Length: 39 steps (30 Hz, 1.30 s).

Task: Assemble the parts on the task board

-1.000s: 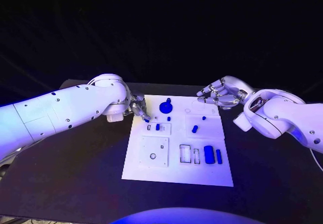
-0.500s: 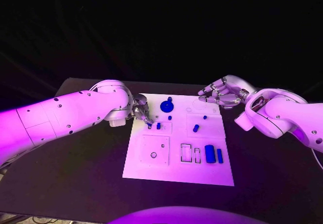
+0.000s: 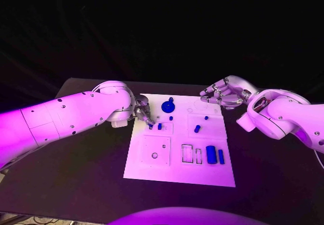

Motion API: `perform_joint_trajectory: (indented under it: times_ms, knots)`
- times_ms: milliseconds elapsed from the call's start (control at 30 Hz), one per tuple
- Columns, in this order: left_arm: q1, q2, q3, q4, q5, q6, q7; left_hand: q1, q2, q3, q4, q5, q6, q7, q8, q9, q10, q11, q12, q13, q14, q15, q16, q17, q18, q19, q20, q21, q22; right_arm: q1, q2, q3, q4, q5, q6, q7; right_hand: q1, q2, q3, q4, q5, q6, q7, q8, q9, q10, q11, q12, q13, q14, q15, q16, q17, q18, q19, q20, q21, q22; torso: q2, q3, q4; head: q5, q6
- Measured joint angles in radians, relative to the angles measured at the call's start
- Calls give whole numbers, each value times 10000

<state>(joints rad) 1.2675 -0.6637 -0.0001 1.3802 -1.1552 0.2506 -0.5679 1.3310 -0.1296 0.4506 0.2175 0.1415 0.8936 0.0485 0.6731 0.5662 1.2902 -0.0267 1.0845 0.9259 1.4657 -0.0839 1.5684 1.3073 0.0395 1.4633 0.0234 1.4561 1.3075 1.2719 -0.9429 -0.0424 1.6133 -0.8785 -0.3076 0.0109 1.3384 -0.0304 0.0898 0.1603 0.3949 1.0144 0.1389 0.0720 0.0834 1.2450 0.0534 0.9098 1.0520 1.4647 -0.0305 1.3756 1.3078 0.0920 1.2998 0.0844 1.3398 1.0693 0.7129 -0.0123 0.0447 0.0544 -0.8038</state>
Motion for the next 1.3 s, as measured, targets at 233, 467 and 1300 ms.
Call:
perform_joint_trajectory:
  times_ms: [233, 467, 1300]
  knots:
    - [-3, -29, 4, 45, -7, 150, -40, -24, -23, 21, -21, -1, 1, 1, -1, -6, -1, 0, 0, -1, 0, 0, 0, 8, 0, 0, 0, 0, 0, -1, 3, 0, -4, 3, 5, 1, 0, 0, 0, 0, 0, 0, 0, 0, 0, 0, 0, 0, 0, 0, 0, 0, -1, 0, 0, 0, 0, 0, 3, -10, 4, -26, -26]
    - [-11, -57, 2, 68, -36, 347, -82, -23, -23, 69, -15, -10, 3, 5, -22, -27, -1, 1, 0, -1, 0, 0, 0, 8, 0, 0, 0, 0, 0, -8, 9, 0, -15, 6, 10, 7, 0, 0, 0, 0, 0, 0, 0, 0, 0, 0, 0, 0, 0, 0, 0, 0, -2, 0, 0, 0, 0, -1, 4, -11, 10, -35, -60]
    - [-3, 33, 13, 35, -68, 493, -365, -23, -91, 222, 109, -37, 32, 8, -37, -37, 153, -38, 59, 55, 0, 1, 0, 5, 0, 0, 0, -1, -1, -20, -10, 0, 0, 11, 12, 17, 0, 0, 1, -2, 0, 0, 0, 0, 0, 0, 0, 0, 0, 0, 0, 0, -4, 0, 0, 0, 0, -2, 3, 8, 2, 9, -124]
